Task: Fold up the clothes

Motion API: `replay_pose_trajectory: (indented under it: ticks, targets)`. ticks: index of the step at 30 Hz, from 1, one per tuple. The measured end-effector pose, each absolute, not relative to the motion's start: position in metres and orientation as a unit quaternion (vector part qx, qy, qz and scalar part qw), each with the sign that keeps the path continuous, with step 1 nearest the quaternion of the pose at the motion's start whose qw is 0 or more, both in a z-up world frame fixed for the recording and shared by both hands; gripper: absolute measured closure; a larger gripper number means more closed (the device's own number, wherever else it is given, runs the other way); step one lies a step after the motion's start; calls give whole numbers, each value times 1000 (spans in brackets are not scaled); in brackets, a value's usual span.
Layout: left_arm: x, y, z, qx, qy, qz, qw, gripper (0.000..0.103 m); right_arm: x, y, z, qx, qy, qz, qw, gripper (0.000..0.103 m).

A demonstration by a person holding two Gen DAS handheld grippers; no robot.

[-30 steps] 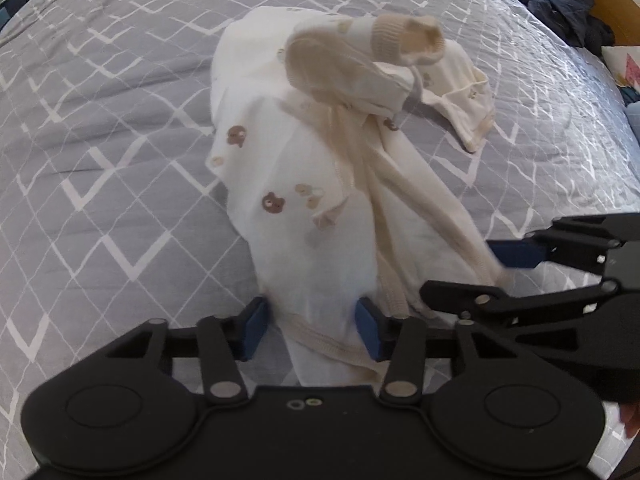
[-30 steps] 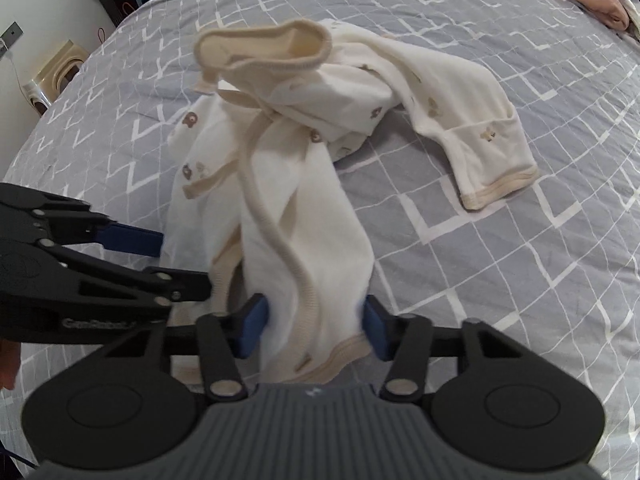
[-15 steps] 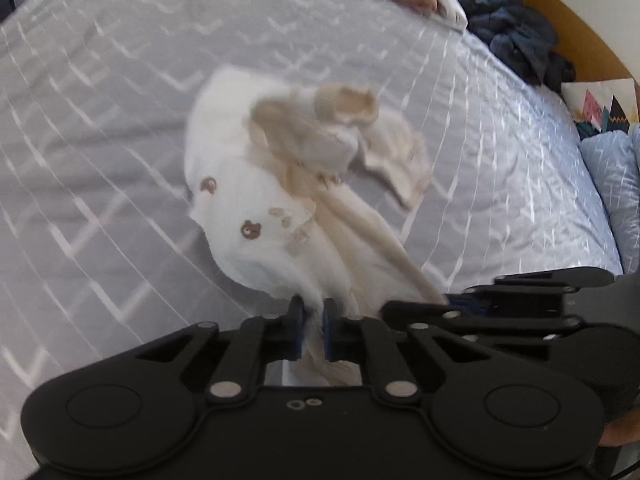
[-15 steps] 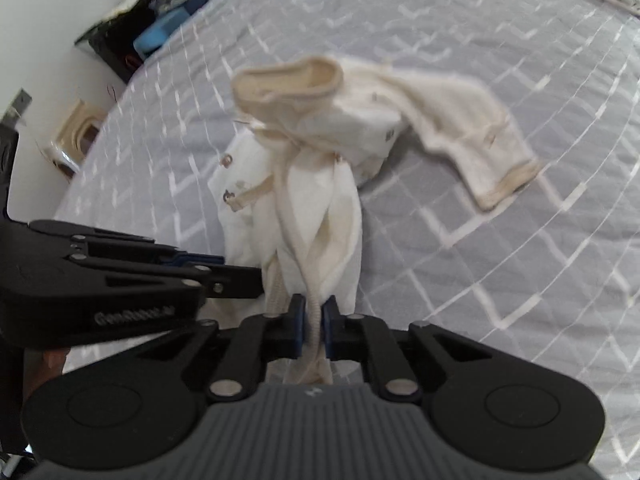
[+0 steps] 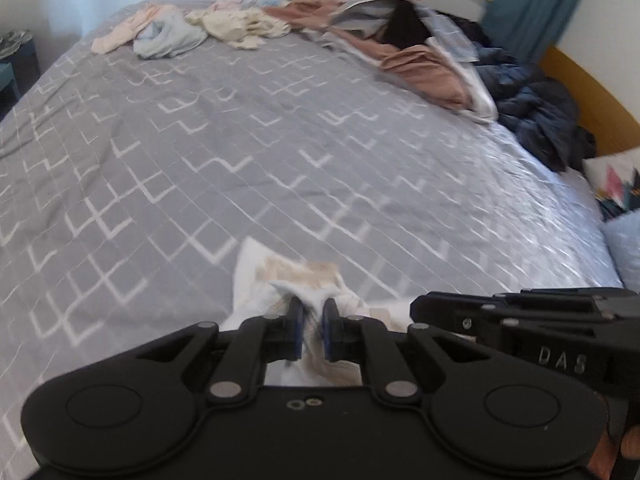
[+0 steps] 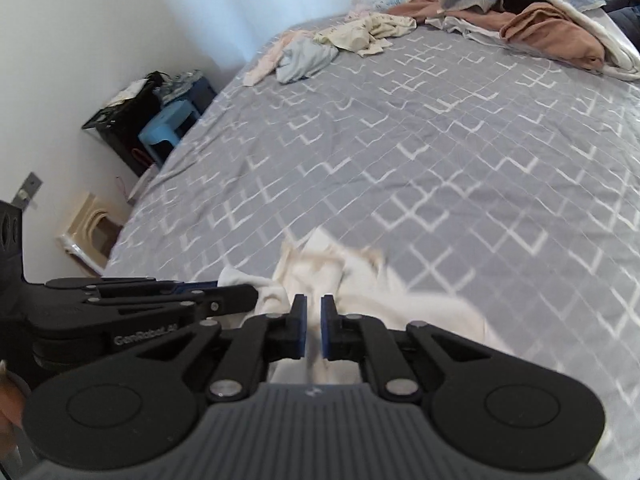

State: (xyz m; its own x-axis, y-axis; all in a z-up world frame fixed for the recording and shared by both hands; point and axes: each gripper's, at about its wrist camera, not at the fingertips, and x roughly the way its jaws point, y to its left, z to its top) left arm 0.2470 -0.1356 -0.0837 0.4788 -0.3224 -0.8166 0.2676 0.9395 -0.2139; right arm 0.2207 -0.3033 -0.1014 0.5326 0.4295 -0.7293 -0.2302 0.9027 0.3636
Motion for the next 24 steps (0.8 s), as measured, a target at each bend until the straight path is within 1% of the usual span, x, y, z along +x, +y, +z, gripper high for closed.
replay_pose_trajectory:
  ticks: [4, 6, 7, 8, 10, 12, 13, 14, 15, 16, 17, 18, 20, 21, 22, 23, 24]
  targets:
    - [279, -137, -117, -25, 508, -140, 850, 96, 266, -294, -127, 92, 456, 187, 865, 95]
    - [285, -137, -131, -18, 528, -128, 840, 95, 284, -293, -149, 97, 473, 178, 858, 95]
    - [287, -138, -136, -10, 535, -121, 836, 93, 292, -293, -160, 101, 481, 173, 853, 95]
    - [288, -140, -141, -2, 541, -113, 834, 87, 295, -291, -170, 96, 490, 169, 850, 95]
    - [290, -147, -155, 19, 561, -91, 823, 86, 298, -286, -190, 82, 508, 160, 842, 95]
    - [290, -151, -162, 21, 567, -80, 819, 84, 298, -284, -198, 82, 511, 149, 843, 95]
    - [292, -153, -165, 24, 569, -71, 819, 76, 298, -283, -200, 83, 511, 143, 843, 95]
    - [294, -153, -166, 26, 572, -60, 818, 63, 298, -282, -203, 84, 512, 137, 844, 96]
    - [297, -153, -168, 33, 577, -44, 815, 56, 298, -282, -206, 86, 512, 131, 845, 95]
    - [299, -151, -168, 37, 581, -37, 812, 45, 300, -282, -205, 85, 517, 129, 842, 94]
    - [301, -148, -167, 34, 586, -37, 809, 42, 303, -282, -203, 83, 523, 127, 838, 94]
    - [303, -143, -166, 27, 591, -40, 806, 42, 305, -283, -198, 82, 529, 125, 836, 92]
    - [306, -128, -157, -2, 600, -44, 799, 42, 309, -285, -187, 80, 539, 118, 830, 79]
    - [307, -121, -152, -15, 603, -43, 796, 42, 304, -289, -177, 79, 526, 111, 840, 54]
    - [306, -116, -146, -23, 603, -40, 797, 42, 298, -294, -164, 78, 507, 102, 853, 27]
    - [306, -110, -139, -31, 600, -37, 799, 42, 292, -298, -152, 76, 487, 93, 865, 19]
    - [305, -103, -129, -35, 590, -34, 806, 42, 286, -302, -140, 75, 468, 84, 877, 14]
